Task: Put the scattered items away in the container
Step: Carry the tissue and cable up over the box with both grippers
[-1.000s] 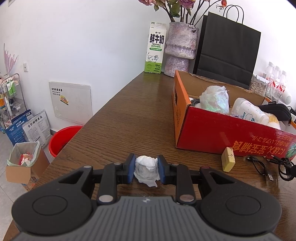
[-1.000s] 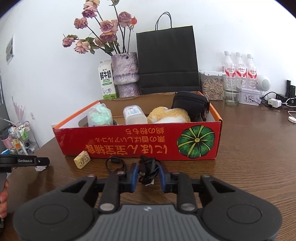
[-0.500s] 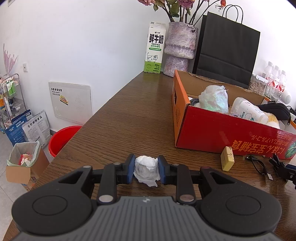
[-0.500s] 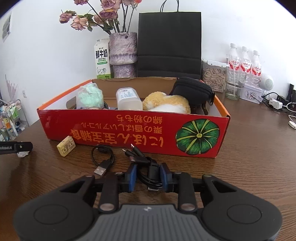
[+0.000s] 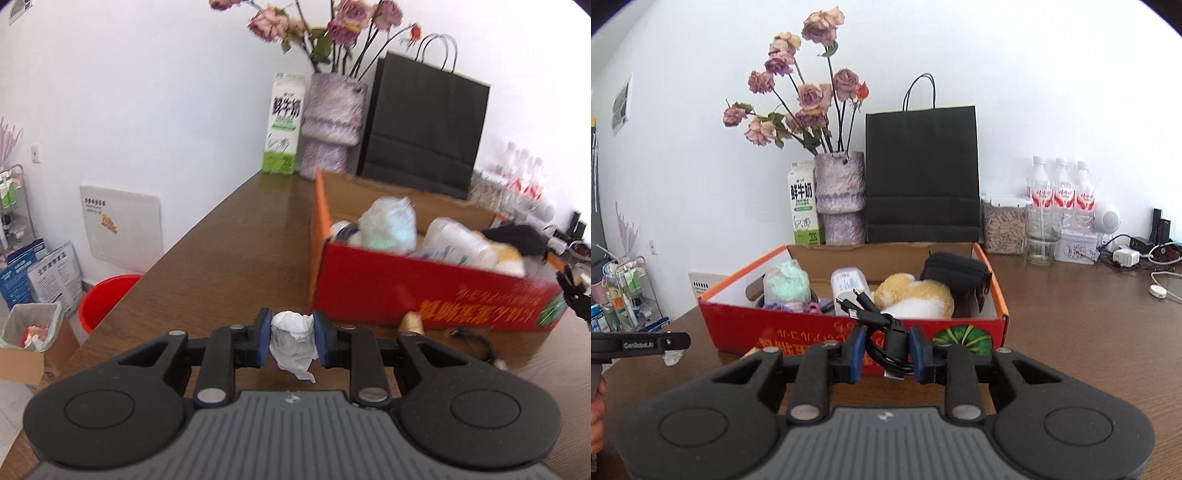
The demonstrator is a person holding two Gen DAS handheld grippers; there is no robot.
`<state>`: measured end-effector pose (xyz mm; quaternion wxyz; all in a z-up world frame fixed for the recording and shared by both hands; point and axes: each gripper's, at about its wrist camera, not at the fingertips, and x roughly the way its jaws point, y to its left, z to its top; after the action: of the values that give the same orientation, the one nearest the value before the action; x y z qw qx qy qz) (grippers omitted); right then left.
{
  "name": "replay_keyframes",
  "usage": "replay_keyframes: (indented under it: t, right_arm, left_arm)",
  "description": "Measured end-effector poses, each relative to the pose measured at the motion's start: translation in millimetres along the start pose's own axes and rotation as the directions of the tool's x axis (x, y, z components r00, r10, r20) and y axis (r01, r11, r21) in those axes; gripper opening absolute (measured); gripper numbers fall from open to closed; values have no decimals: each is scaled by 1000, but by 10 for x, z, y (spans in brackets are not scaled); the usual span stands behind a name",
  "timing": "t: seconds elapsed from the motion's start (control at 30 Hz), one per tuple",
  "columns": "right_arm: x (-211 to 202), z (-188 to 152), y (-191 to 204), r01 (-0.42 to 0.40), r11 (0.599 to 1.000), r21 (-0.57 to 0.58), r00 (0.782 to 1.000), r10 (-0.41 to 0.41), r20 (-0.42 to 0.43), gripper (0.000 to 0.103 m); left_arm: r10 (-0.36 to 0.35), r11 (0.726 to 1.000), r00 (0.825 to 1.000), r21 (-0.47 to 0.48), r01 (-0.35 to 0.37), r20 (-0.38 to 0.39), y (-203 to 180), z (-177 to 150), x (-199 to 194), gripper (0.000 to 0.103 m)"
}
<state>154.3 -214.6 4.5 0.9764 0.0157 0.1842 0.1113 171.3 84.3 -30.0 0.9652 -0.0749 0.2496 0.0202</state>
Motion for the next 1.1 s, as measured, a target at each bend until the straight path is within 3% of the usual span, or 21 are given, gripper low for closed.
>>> replay_keyframes:
  t: [0.23, 0.43, 0.63, 0.77, 1.1]
  right_arm:
    - [205, 385, 8, 20, 1000, -13, 997, -19, 73, 24]
    - [719, 598, 131, 50, 998, -31, 995, -47, 93, 24]
    - [1352, 591, 150, 14, 1000, -2, 999, -13, 47, 24]
    - [1639, 582, 171, -3, 1000, -16, 1000, 4, 14, 24]
    - [1742, 519, 182, -10, 999, -41, 1000, 9, -16, 24]
  left_arm:
    - [-81, 996, 991, 52, 76, 102, -424, 372, -18, 25]
    - [-106, 993, 983, 58, 98, 148, -787, 703, 309, 25]
    - [-93, 996, 985, 23, 90, 144, -885, 871, 852, 25]
    - [-94, 995, 988, 48, 89, 119, -894, 881, 1129, 25]
    - [-64, 995, 991, 83, 54, 119, -855, 822, 1213, 26]
